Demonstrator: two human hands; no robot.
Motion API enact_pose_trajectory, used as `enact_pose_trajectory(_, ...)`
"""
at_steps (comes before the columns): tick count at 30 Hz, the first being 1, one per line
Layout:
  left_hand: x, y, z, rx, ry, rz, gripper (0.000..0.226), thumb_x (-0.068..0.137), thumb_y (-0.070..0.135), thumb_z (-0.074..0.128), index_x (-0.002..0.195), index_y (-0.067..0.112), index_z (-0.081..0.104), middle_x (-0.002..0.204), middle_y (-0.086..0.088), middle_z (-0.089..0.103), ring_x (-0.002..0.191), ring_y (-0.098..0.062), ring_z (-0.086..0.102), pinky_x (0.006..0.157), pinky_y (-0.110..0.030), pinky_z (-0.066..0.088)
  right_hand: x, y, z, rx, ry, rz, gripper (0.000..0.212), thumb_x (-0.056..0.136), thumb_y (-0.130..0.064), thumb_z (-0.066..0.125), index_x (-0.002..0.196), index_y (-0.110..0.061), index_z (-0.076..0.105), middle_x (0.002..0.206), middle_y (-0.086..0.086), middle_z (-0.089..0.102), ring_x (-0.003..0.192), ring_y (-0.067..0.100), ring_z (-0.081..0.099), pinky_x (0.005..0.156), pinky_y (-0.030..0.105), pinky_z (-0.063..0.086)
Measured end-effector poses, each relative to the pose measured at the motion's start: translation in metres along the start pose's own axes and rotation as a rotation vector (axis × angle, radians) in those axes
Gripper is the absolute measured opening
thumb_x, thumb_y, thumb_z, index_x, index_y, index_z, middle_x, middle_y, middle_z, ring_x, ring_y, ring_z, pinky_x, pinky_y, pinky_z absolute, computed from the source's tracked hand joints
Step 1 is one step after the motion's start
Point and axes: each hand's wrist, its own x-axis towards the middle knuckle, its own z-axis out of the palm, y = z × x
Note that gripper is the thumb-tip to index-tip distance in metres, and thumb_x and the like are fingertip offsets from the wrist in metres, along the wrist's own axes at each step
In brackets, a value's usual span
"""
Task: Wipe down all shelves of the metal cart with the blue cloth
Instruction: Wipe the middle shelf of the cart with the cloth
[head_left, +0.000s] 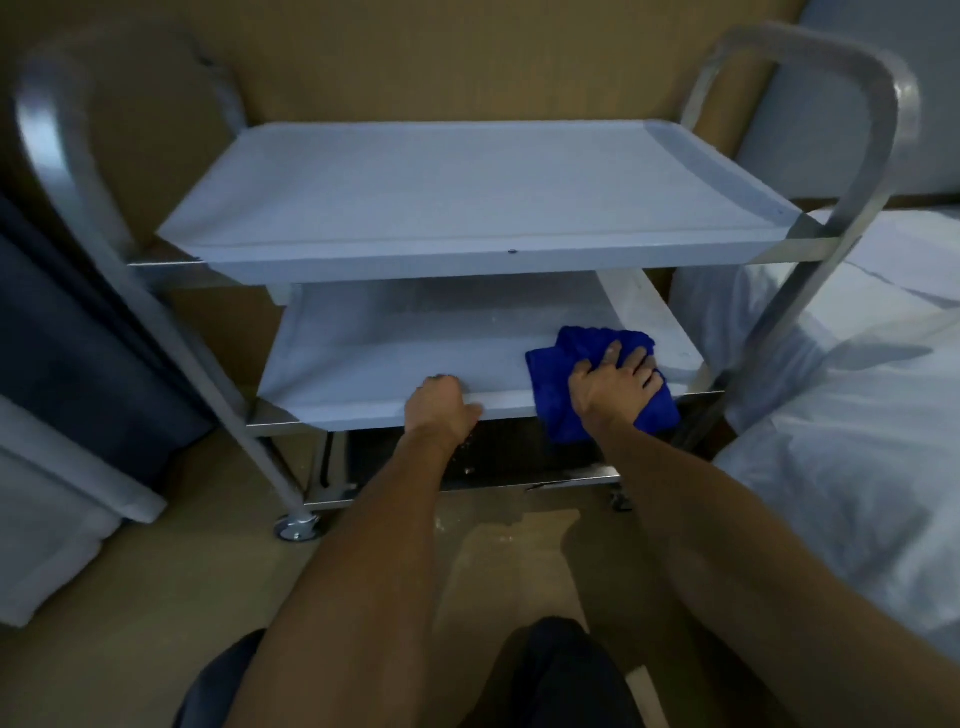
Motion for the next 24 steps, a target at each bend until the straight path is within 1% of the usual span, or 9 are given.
enact_pose_trajectory(2, -0.016, -0.034, -0.019, -0.02, 0.242, -0.046, 0.022, 0.098, 0.024, 0.05, 0.101, 0.01, 0.066, 0.089, -0.005, 0.06, 0.08, -0.018, 0.058, 0.068, -0.028, 0.043, -0.002, -0.003, 0.001, -0.005, 0.008, 0.007, 0.068, 0.101, -0.052, 0.018, 0.159, -0.017, 0.01, 0.165, 0.019, 0.007, 0.15, 0.04, 0.007, 0.121, 0.053, 0.003)
enact_pose_trajectory(3, -0.023, -0.055, -0.025, -0.055, 0.383, -0.125, 0.022, 0.099, 0.022, 0.047, 0.103, 0.009, 0.064, 0.092, -0.007, 0.061, 0.082, -0.021, 0.06, 0.067, -0.03, 0.044, -0.003, -0.005, 0.001, -0.005, 0.021, 0.013, 0.067, 0.102, -0.051, 0.018, 0.159, -0.017, 0.01, 0.165, 0.019, 0.007, 0.15, 0.04, 0.007, 0.121, 0.053, 0.003)
enact_pose_trajectory(5, -0.037, -0.104, -0.031, -0.215, 0.603, -0.393, 0.028, 0.1, 0.026, 0.044, 0.119, 0.007, 0.053, 0.113, -0.015, 0.057, 0.098, -0.03, 0.06, 0.075, -0.039, 0.049, -0.005, -0.008, 0.002, -0.006, 0.033, 0.029, 0.066, 0.102, -0.051, 0.019, 0.159, -0.017, 0.011, 0.165, 0.019, 0.008, 0.15, 0.039, 0.007, 0.121, 0.053, 0.003)
enact_pose_trajectory(7, -0.043, -0.152, -0.038, -0.376, 0.713, -0.686, 0.045, 0.101, 0.031, 0.042, 0.136, 0.003, 0.04, 0.133, -0.021, 0.045, 0.114, -0.039, 0.052, 0.085, -0.05, 0.048, -0.007, -0.009, 0.006, -0.016, 0.032, 0.033, 0.066, 0.102, -0.051, 0.019, 0.159, -0.017, 0.011, 0.165, 0.019, 0.008, 0.15, 0.039, 0.008, 0.121, 0.053, 0.003)
enact_pose_trajectory(9, -0.038, -0.179, -0.053, -0.543, 0.678, -0.75, 0.054, 0.102, 0.03, 0.04, 0.147, 0.002, 0.027, 0.146, -0.021, 0.038, 0.126, -0.042, 0.045, 0.097, -0.053, 0.042, -0.01, -0.012, 0.004, -0.014, 0.024, 0.048, 0.067, 0.102, -0.051, 0.02, 0.159, -0.017, 0.011, 0.165, 0.018, 0.008, 0.15, 0.039, 0.007, 0.121, 0.053, 0.003)
enact_pose_trajectory(11, -0.027, -0.186, -0.065, -0.684, 0.636, -0.707, 0.043, 0.104, 0.028, 0.038, 0.14, 0.005, 0.036, 0.137, -0.02, 0.05, 0.123, -0.039, 0.05, 0.097, -0.048, 0.041, -0.018, -0.022, 0.003, -0.016, 0.014, 0.067, 0.067, 0.102, -0.05, 0.022, 0.159, -0.016, 0.012, 0.165, 0.018, 0.008, 0.15, 0.039, 0.007, 0.121, 0.053, 0.002)
enact_pose_trajectory(14, -0.019, -0.186, -0.072, -0.694, 0.684, -0.759, 0.032, 0.105, 0.03, 0.038, 0.123, 0.006, 0.049, 0.12, -0.019, 0.06, 0.113, -0.036, 0.057, 0.092, -0.046, 0.045, -0.039, -0.062, 0.008, -0.024, 0.012, 0.037, 0.069, 0.101, -0.05, 0.022, 0.159, -0.014, 0.013, 0.164, 0.019, 0.01, 0.15, 0.039, 0.009, 0.12, 0.054, 0.004)
enact_pose_trajectory(20, -0.026, -0.198, -0.075, -0.579, 0.611, -0.698, 0.03, 0.104, 0.029, 0.041, 0.121, 0.007, 0.054, 0.115, -0.021, 0.064, 0.11, -0.039, 0.059, 0.091, -0.045, 0.046, -0.105, -0.206, 0.038, -0.065, -0.071, -0.293, 0.07, 0.1, -0.049, 0.017, 0.159, -0.012, 0.009, 0.164, 0.021, 0.008, 0.15, 0.04, 0.008, 0.12, 0.054, 0.007)
enact_pose_trajectory(24, -0.031, -0.204, -0.079, -0.59, 0.586, -0.678, 0.027, 0.103, 0.029, 0.043, 0.114, 0.009, 0.058, 0.109, -0.015, 0.066, 0.106, -0.033, 0.061, 0.083, -0.037, 0.044, -0.15, -0.283, 0.054, -0.063, -0.1, -0.534, 0.07, 0.101, -0.049, 0.02, 0.159, -0.013, 0.007, 0.164, 0.022, 0.005, 0.15, 0.041, 0.005, 0.121, 0.054, 0.005)
